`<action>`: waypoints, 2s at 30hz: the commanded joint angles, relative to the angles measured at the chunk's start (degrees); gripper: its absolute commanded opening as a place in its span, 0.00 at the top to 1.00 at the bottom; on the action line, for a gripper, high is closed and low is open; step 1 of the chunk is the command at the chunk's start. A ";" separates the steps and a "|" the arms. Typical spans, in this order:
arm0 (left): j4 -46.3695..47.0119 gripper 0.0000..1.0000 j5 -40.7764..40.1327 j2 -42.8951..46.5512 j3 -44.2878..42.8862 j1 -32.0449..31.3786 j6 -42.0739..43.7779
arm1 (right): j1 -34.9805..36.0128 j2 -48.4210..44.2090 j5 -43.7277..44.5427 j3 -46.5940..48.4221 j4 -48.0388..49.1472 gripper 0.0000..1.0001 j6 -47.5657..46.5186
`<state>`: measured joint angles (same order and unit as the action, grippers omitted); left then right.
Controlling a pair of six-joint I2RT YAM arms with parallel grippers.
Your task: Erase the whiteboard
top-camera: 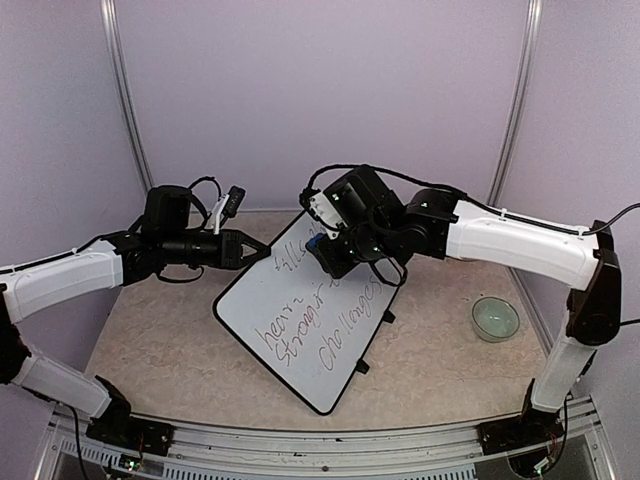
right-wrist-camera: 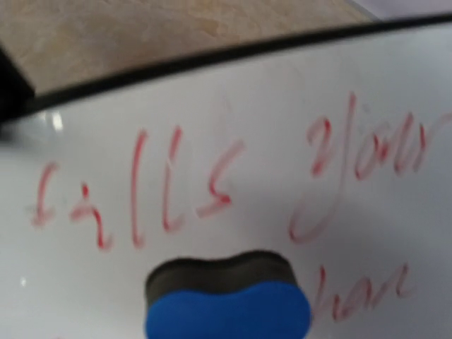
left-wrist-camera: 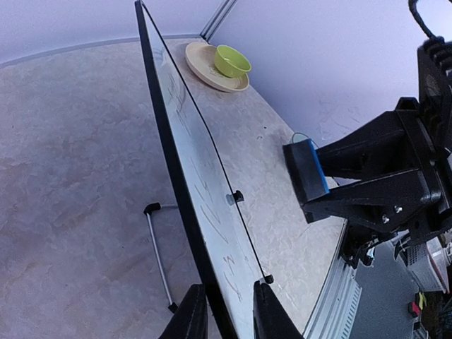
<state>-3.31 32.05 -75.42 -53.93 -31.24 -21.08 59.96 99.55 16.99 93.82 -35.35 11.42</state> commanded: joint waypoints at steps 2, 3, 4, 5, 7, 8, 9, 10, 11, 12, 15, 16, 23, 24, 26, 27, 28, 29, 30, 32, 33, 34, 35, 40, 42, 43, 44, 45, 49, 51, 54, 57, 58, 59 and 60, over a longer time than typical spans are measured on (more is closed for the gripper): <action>1.32 0.81 0.81 -0.32 -0.15 -0.40 0.25 | 1.49 5.35 -0.09 6.47 -1.62 0.76 -2.29; 1.29 0.82 0.74 -0.39 -0.08 -0.41 0.25 | 1.74 6.09 -0.38 7.55 -1.88 0.76 -2.37; 1.25 0.83 0.59 -0.47 -0.06 -0.40 0.25 | 2.11 6.94 -0.79 8.96 -2.17 0.76 -2.50; 1.19 0.85 0.49 -0.59 -0.08 -0.32 0.25 | 2.50 7.60 -1.08 9.73 -2.34 0.76 -2.85; 1.19 0.87 0.55 -0.73 -0.10 -0.31 0.25 | 3.35 9.06 -0.81 11.32 -2.63 0.75 -3.38; 1.27 0.88 0.59 -0.73 -0.07 -0.39 0.25 | 3.73 9.70 -0.68 12.15 -2.91 0.75 -3.55; 1.41 0.89 0.59 -0.70 0.03 -0.35 0.25 | 4.02 10.40 -0.52 12.96 -3.21 0.75 -3.59; 1.45 0.92 0.41 -0.70 0.11 -0.32 0.25 | 4.31 10.96 -0.67 13.68 -3.34 0.75 -3.55; 1.46 0.92 0.24 -0.70 0.22 -0.37 0.25 | 4.55 11.51 -0.90 14.38 -3.58 0.75 -3.55; 1.47 0.93 0.13 -0.76 0.23 -0.35 0.25 | 4.77 11.93 -1.14 14.90 -3.74 0.75 -3.59; 1.70 0.93 0.30 -0.82 0.23 -0.46 0.25 | 4.99 13.14 -1.07 15.87 -3.96 0.75 -3.79; 1.87 0.94 0.26 -0.67 0.37 -0.46 0.25 | 4.99 13.80 -0.67 16.25 -4.27 0.75 -3.66; 2.02 0.97 -2.11 0.51 0.76 -0.81 -1.34 | 5.60 17.50 4.69 16.80 -8.06 0.76 -0.77; 2.10 0.97 -2.54 0.53 0.87 -0.88 -1.46 | 5.89 17.48 5.14 15.97 -8.44 0.76 -0.10; 2.08 0.99 -3.33 0.49 0.92 -1.03 -1.60 | 6.41 17.04 5.61 13.91 -9.05 0.76 1.25; 2.00 1.00 -3.28 0.37 0.86 -1.09 -1.73 | 6.66 16.58 5.74 12.37 -9.07 0.76 1.73; 2.04 1.00 -3.06 0.33 0.80 -1.12 -1.83 | 6.80 16.04 5.91 10.65 -8.72 0.76 2.09; 2.07 1.00 -2.72 0.30 0.76 -1.24 -1.91 | 6.91 15.43 5.94 8.67 -8.28 0.76 2.25; 2.20 1.00 -2.55 0.27 0.68 -1.41 -1.93 | 6.92 14.84 5.85 6.84 -7.68 0.76 2.55; 2.52 1.00 -2.71 0.43 0.92 -1.58 -1.94 | 6.92 14.01 5.43 3.62 -7.49 0.76 3.60; 2.50 1.00 -2.85 0.38 0.94 -1.57 -1.85 | 7.00 13.58 4.76 2.43 -7.32 0.76 3.98; 2.44 1.00 -2.95 0.32 1.03 -1.54 -1.78 | 7.05 12.97 4.12 1.17 -6.83 0.76 3.97; 2.43 1.00 -2.92 0.23 0.96 -1.54 -1.90 | 7.13 12.26 3.45 -0.03 -5.80 0.76 3.79; 3.17 1.00 -2.37 0.10 1.10 -1.98 -1.84 | 7.18 12.14 2.42 2.93 -3.78 0.76 1.58; 3.30 1.00 -2.30 0.01 1.25 -1.97 -1.78 | 7.18 13.79 2.60 7.01 -4.54 0.76 0.09; 3.31 1.00 -2.08 -0.04 1.17 -1.99 -1.77 | 7.18 14.44 2.46 8.65 -4.43 0.76 -0.85; 3.31 1.00 -1.94 0.00 1.16 -2.09 -1.77 | 7.18 15.22 2.53 10.47 -4.37 0.76 -1.68; 3.31 1.00 -2.00 0.12 1.20 -2.22 -1.70 | 7.18 16.17 2.60 12.46 -4.53 0.76 -2.26; 3.17 1.00 -3.07 0.61 1.55 -2.42 -1.11 | 7.16 19.95 1.56 19.78 -6.45 0.76 -3.26; 2.90 1.00 -3.03 0.59 1.40 -2.42 -1.07 | 7.54 20.72 0.38 20.34 -5.90 0.76 -3.59; 2.96 1.00 -3.23 0.67 1.53 -2.38 -0.98 | 9.00 21.22 -1.11 19.85 -5.25 0.76 -3.52; 2.84 1.00 -3.25 0.32 1.40 -2.00 -1.06 | 10.95 20.64 -3.72 18.53 -3.94 0.76 -3.54; 2.87 1.00 -3.09 0.23 1.40 -1.96 -1.18 | 11.53 20.48 -4.28 18.24 -3.55 0.76 -3.51; 2.94 1.00 -2.93 0.19 1.33 -1.78 -1.24 | 12.10 20.43 -4.62 18.16 -3.34 0.76 -3.39; 2.96 1.00 -2.84 0.18 1.41 -1.74 -1.24 | 12.56 20.42 -4.73 18.22 -3.31 0.76 -3.23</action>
<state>-1.28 25.47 -75.77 -52.90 -32.01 -23.49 69.21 118.02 17.76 113.27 -40.34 8.60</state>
